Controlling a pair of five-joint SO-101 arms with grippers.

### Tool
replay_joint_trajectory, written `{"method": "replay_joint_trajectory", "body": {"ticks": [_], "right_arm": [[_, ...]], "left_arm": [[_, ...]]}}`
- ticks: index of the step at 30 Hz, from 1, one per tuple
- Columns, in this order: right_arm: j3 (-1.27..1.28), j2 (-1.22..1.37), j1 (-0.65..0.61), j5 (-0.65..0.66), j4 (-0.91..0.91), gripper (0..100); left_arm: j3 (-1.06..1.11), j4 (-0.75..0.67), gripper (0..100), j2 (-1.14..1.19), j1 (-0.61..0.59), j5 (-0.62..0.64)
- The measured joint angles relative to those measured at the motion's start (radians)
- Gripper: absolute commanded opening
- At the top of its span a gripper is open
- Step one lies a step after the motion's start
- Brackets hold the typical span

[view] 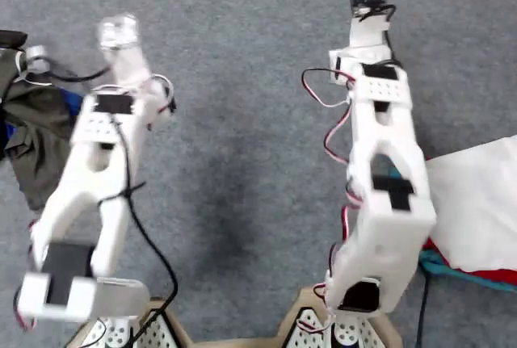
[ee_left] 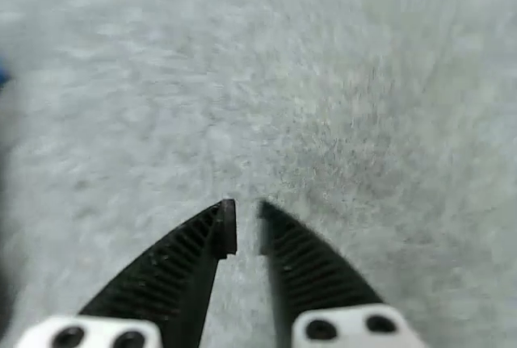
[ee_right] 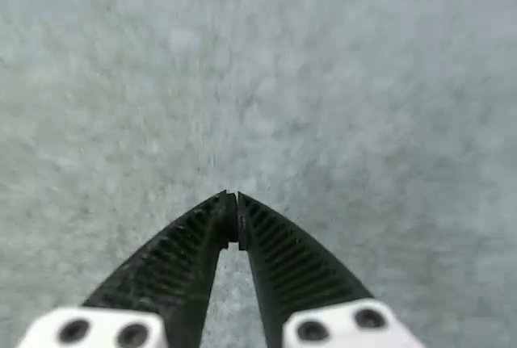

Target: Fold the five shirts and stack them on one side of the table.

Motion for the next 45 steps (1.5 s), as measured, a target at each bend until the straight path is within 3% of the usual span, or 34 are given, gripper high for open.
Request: {"method": "replay_joint_trajectory", "body": {"ticks": [7,15,20,26,36,40,45], "right_arm": [[-0.462,0.259,0.0,0.0,0.483,0.5],[-0.885,0.454,0.0,0.0,1.022,0.5],[-1.037,0.517,0.009,0.025,1.158,0.5],[-1.008,0.517,0.055,0.112,1.163,0.5],[-0.783,0.431,0.101,0.367,1.163,0.5],[-0.839,0.365,0.101,0.396,1.135,0.5],[-0.924,0.365,0.101,0.396,0.918,0.5]], "left_arm": [[-0.19,0.021,2,0.351,0.029,-0.095],[-0.614,0.534,2,0.614,0.04,-0.112],[-0.775,0.795,2,0.726,0.112,-0.235],[-0.819,0.908,2,0.784,0.198,-0.292],[-0.781,0.881,2,0.74,0.189,-0.315],[-0.804,0.74,2,0.614,0.129,-0.249],[-0.806,0.45,2,0.532,0.058,-0.163]]}}
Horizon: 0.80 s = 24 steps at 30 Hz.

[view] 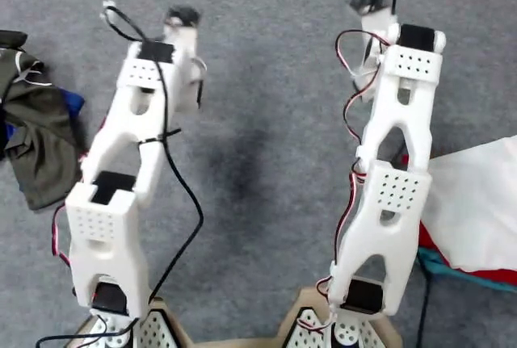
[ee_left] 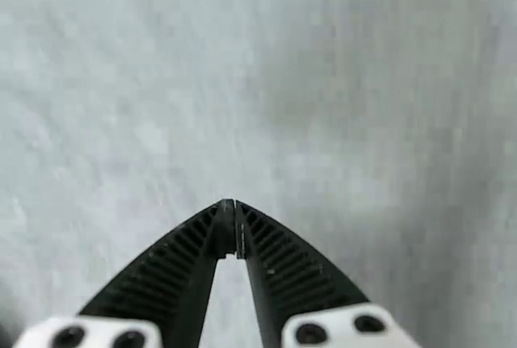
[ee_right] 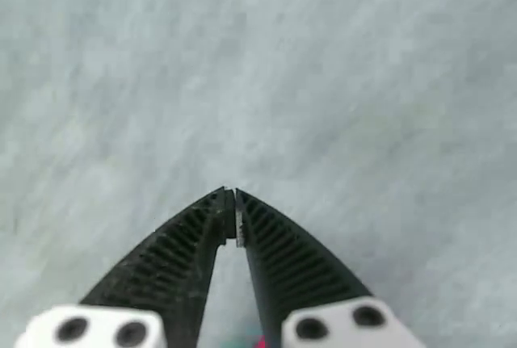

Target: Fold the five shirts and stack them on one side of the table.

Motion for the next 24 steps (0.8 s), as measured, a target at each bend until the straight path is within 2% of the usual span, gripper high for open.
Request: {"method": "replay_joint_trajectory", "body": {"ticks": [6,8,10,13,20,24], "right_arm": [[-0.014,0.235,-0.026,0.002,-0.425,0.5],[-0.015,0.334,-0.026,0.006,-0.549,0.5],[-0.057,0.39,-0.026,0.006,-0.592,0.5],[-0.127,0.425,-0.026,0.005,-0.537,0.5],[-0.322,0.451,-0.026,0.012,-0.249,0.5],[-0.437,0.453,-0.025,0.126,0.0,0.5]], "left_arm": [[0.046,-0.443,2,0.161,-0.061,0.038],[0.044,-0.505,2,0.259,-0.074,0.041],[-0.011,-0.497,2,0.316,-0.081,0.034],[-0.146,-0.354,2,0.364,-0.083,-0.02],[-0.437,0.163,2,0.465,-0.061,-0.149],[-0.539,0.411,2,0.528,-0.032,-0.166]]}}
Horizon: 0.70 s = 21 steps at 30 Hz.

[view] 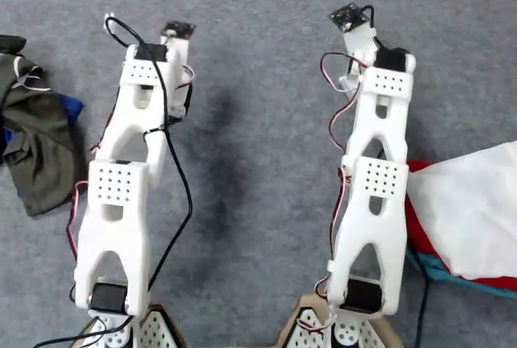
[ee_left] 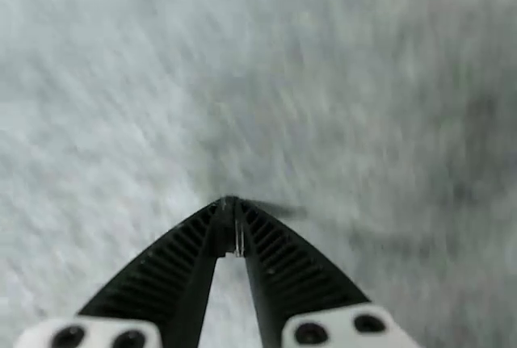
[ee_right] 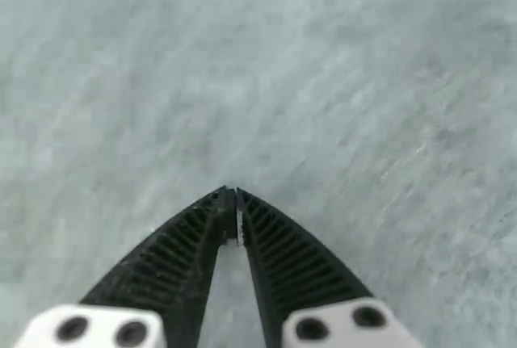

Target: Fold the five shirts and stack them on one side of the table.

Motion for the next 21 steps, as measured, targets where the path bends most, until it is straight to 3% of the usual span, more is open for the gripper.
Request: {"method": "replay_joint_trajectory", "body": {"ticks": [5,14,17,21], "right_arm": [[-0.114,0.0,0.0,0.103,0.224,0.5],[-0.132,-0.038,0.043,0.118,0.245,0.5],[-0.132,-0.144,0.043,0.118,0.247,1.7],[-0.132,-0.315,0.031,0.094,0.25,10.5]], "left_arm": [[-0.034,0.1,2,0.031,0.026,-0.018],[-0.172,0.129,2,-0.006,0.032,0.046],[-0.292,0.133,5,-0.084,-0.025,0.075],[-0.356,0.133,17,-0.19,-0.176,0.104]]}}
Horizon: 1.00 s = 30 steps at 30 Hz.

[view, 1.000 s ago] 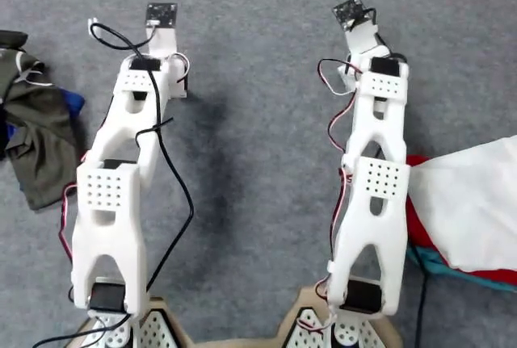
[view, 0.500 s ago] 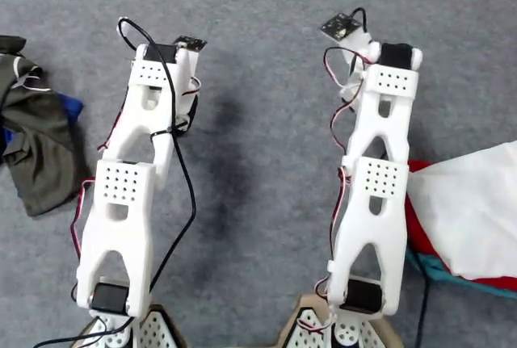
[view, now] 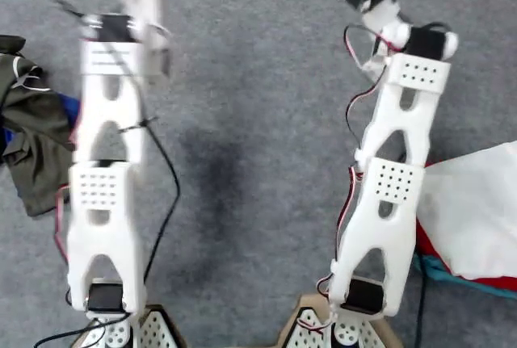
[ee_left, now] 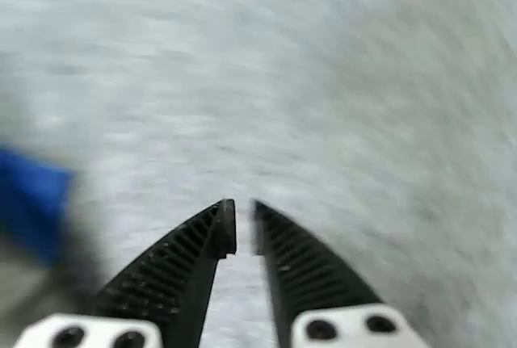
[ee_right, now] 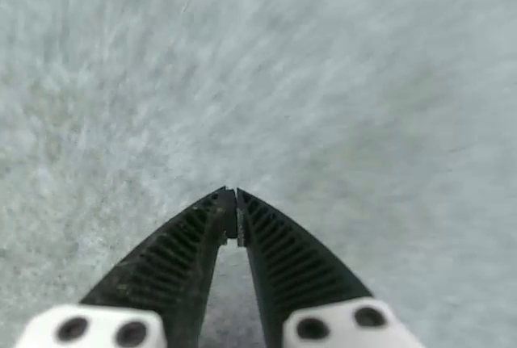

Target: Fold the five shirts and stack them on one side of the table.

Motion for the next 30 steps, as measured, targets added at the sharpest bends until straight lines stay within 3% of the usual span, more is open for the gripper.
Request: {"method": "replay_joint_trajectory", "body": {"ticks": [7,11,18,21,24,30], "right_arm": [[0.0,-0.164,-0.046,-0.112,0.002,21.9],[0.0,-0.169,-0.098,-0.118,0.002,21.9],[0.107,-0.169,-0.161,-0.118,0.002,21.9],[0.152,-0.169,-0.164,-0.118,0.002,21.9],[0.181,-0.169,-0.164,-0.118,0.002,21.2],[0.196,-0.169,-0.164,-0.118,0.002,18.8]], "left_arm": [[-0.012,-0.034,22,-0.038,-0.446,0.057],[-0.012,-0.15,22,0.052,-0.6,0.06],[-0.012,-0.273,21,0.256,-0.664,0.06],[-0.023,-0.304,12,0.319,-0.664,0.06],[-0.032,-0.311,1,0.33,-0.663,0.061],[-0.146,-0.213,2,0.339,-0.664,0.063]]}}
